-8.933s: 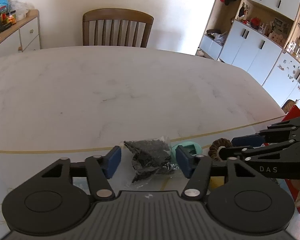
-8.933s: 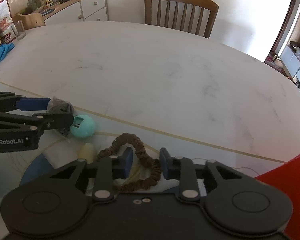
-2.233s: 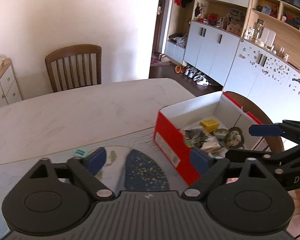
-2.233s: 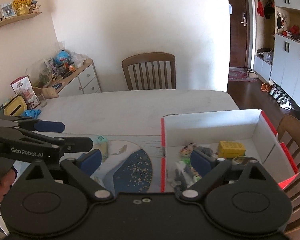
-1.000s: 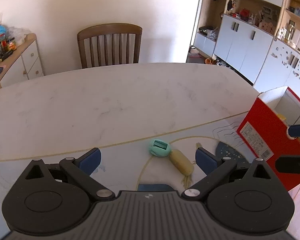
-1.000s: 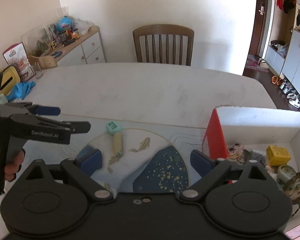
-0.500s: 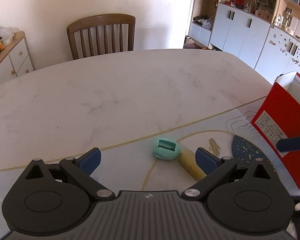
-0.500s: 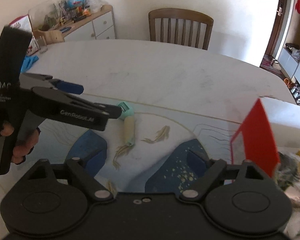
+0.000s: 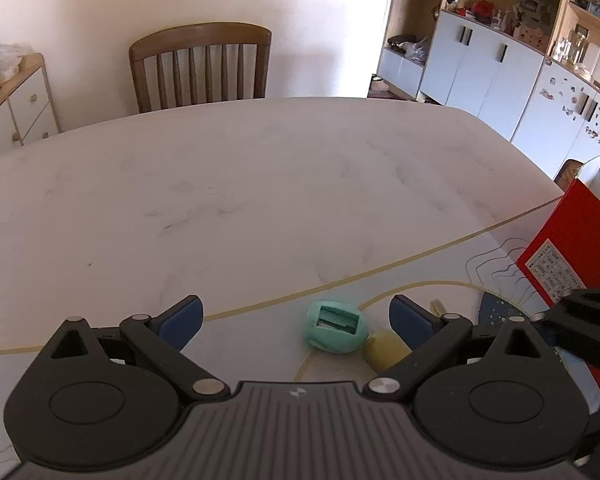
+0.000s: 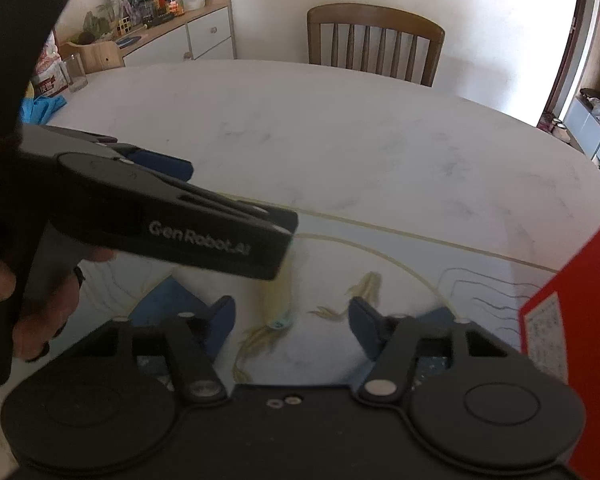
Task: Organize objects
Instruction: 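Grasp the teal sharpener with the left gripper while the right grasps the yellow stick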
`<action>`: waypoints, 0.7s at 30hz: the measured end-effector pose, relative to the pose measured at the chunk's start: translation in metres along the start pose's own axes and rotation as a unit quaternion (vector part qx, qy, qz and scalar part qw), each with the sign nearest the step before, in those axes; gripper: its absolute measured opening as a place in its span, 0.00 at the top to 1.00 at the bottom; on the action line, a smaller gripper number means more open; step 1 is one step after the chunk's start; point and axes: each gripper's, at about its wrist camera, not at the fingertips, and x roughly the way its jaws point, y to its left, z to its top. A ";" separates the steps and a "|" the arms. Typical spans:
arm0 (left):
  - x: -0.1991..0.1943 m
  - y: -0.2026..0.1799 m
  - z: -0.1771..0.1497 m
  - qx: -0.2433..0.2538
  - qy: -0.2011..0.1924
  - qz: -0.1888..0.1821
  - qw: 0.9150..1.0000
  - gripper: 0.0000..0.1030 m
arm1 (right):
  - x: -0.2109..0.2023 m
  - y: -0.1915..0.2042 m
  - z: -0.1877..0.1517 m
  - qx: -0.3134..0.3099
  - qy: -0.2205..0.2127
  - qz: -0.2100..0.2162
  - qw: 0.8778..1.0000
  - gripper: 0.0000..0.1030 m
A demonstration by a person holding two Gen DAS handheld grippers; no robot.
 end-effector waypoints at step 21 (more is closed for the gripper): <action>0.006 -0.009 -0.005 0.000 0.007 -0.025 1.000 0.44 | 0.010 -0.001 -0.001 -0.011 -0.002 0.012 1.000 0.81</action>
